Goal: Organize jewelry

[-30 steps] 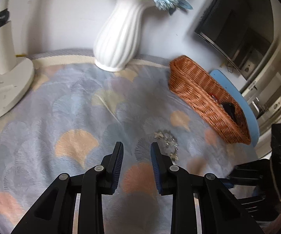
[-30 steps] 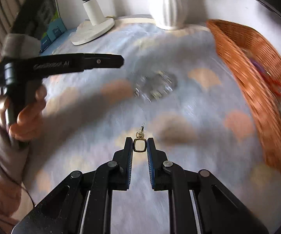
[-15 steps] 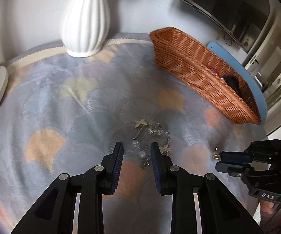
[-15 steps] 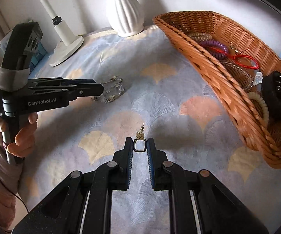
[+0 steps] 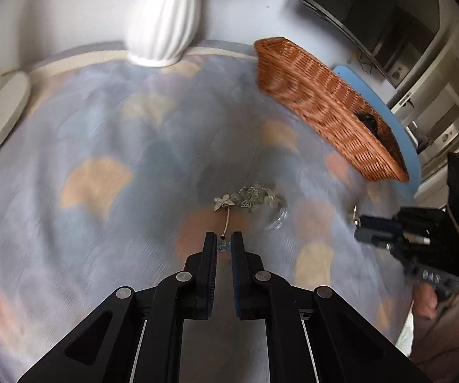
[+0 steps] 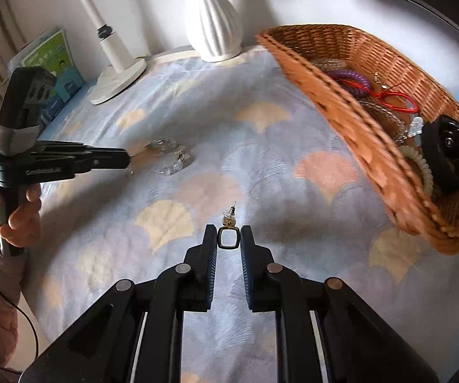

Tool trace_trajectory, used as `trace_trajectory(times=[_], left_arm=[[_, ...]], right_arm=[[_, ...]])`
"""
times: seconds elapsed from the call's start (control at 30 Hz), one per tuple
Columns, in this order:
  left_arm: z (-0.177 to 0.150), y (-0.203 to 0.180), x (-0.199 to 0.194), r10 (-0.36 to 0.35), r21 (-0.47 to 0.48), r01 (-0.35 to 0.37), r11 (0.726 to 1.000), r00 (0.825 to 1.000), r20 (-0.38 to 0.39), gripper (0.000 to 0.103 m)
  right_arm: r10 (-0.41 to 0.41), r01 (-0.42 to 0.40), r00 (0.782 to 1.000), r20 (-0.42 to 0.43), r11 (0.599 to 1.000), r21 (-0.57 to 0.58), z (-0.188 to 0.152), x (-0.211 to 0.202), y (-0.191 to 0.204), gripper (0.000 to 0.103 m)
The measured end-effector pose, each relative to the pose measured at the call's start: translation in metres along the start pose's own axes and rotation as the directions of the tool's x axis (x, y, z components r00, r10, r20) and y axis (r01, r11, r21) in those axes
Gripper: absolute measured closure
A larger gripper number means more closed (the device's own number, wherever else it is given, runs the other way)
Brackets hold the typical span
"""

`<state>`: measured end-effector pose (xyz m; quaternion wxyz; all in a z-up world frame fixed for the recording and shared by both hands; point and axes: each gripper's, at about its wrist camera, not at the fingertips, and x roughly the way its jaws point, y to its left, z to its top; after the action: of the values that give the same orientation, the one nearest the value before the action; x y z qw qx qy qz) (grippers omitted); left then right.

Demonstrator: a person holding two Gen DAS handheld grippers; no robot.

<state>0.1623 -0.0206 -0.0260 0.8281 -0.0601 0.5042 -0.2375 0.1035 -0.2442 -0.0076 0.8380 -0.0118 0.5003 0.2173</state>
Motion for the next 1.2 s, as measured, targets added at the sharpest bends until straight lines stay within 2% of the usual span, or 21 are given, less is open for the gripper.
trace_trajectory(times=[0.13,0.3,0.4,0.5,0.67,0.7,0.73,0.83,0.93,1.0,1.1,1.2], left_arm=[[-0.009,0.010,-0.017,0.003,-0.012,-0.003,1.000,1.000,0.010,0.094],[-0.001,0.013,-0.021,0.023,-0.008,-0.023,1.000,0.999,0.041,0.093],[0.005,0.000,-0.007,0.123,0.063,-0.125,0.990,0.992,0.028,0.084],[0.006,-0.010,0.007,0.189,0.124,-0.192,0.974,0.981,0.031,0.083],[0.007,-0.022,0.013,0.245,0.186,-0.254,0.949,0.967,0.072,0.083],[0.006,-0.023,0.012,0.244,0.191,-0.255,0.948,0.967,0.079,0.095],[0.005,-0.023,0.011,0.243,0.194,-0.256,0.947,0.966,0.091,0.098],[0.005,-0.016,0.008,0.215,0.164,-0.230,0.959,0.971,0.106,0.098],[0.009,-0.006,0.008,0.165,0.123,-0.178,0.976,0.980,0.108,0.098],[0.010,0.001,0.004,0.139,0.095,-0.149,0.984,0.984,0.110,0.098],[0.008,0.006,-0.002,0.101,0.065,-0.111,0.992,0.987,0.128,0.098],[0.008,0.015,-0.009,0.066,0.021,-0.070,0.997,0.986,0.153,0.099]], right_arm=[[0.005,-0.005,1.000,-0.003,1.000,-0.009,-0.004,0.001,0.008,0.086],[-0.001,0.001,1.000,-0.004,1.000,0.000,-0.006,-0.001,0.008,0.086],[-0.008,0.008,1.000,-0.003,1.000,0.000,-0.007,-0.003,0.006,0.086],[-0.012,0.012,1.000,0.000,1.000,0.002,-0.008,-0.003,0.005,0.086],[0.007,-0.007,1.000,0.015,0.999,0.033,-0.009,-0.008,-0.005,0.085],[0.017,-0.018,1.000,0.027,0.999,0.050,-0.009,-0.011,-0.009,0.084],[0.024,-0.027,0.999,0.041,0.997,0.069,-0.009,-0.014,-0.014,0.079],[0.044,-0.052,0.997,0.068,0.992,0.118,-0.010,-0.022,-0.027,0.068],[0.040,-0.046,0.997,0.061,0.993,0.106,-0.012,-0.025,-0.024,0.068],[0.011,-0.014,0.999,0.048,0.998,0.057,-0.014,-0.022,-0.011,0.068],[-0.104,0.106,0.993,0.059,0.994,-0.031,-0.014,-0.014,0.011,0.068],[-0.144,0.147,0.989,0.044,0.987,-0.061,-0.011,-0.003,0.019,0.068]])
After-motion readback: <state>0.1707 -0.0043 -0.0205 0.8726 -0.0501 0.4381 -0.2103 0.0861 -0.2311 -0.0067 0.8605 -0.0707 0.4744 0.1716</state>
